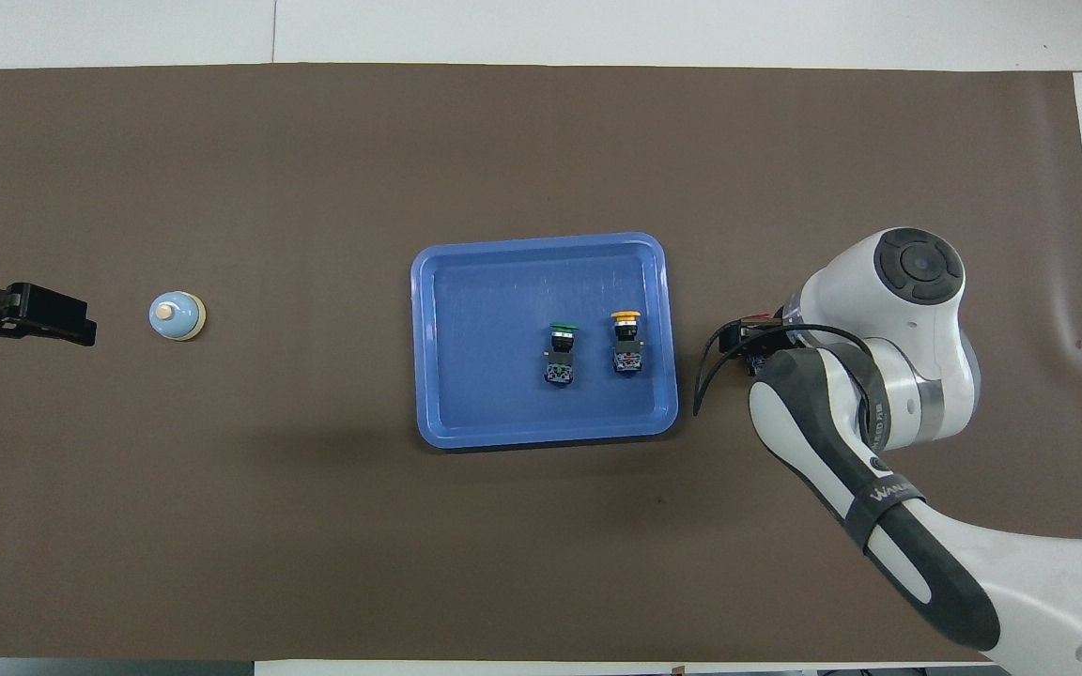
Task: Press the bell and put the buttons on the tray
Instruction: 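Return the right gripper and grasp the red button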
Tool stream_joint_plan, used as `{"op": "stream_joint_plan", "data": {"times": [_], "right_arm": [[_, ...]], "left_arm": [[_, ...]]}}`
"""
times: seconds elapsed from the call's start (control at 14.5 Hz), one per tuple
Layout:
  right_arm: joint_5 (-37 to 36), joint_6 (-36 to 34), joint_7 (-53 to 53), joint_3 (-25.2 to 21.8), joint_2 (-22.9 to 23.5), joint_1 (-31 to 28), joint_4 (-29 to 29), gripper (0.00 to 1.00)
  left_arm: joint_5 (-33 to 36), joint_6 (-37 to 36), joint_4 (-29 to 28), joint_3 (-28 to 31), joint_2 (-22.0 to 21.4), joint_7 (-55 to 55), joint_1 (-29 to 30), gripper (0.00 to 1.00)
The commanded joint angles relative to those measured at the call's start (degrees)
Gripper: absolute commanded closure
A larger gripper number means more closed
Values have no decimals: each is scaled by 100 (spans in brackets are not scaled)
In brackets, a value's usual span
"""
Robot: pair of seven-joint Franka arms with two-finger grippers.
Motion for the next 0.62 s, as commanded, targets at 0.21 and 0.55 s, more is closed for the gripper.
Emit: {"op": "stream_joint_plan", "data": {"times": [0.21, 0.55], "right_arm": [[83, 155, 90, 32, -95, 19, -239, 44], [83, 94, 90, 67, -112, 63, -91, 100]], "left_arm": [[30, -117, 47, 68, -42, -6, -73, 0], [30, -117, 47, 68, -42, -6, -73, 0]]}}
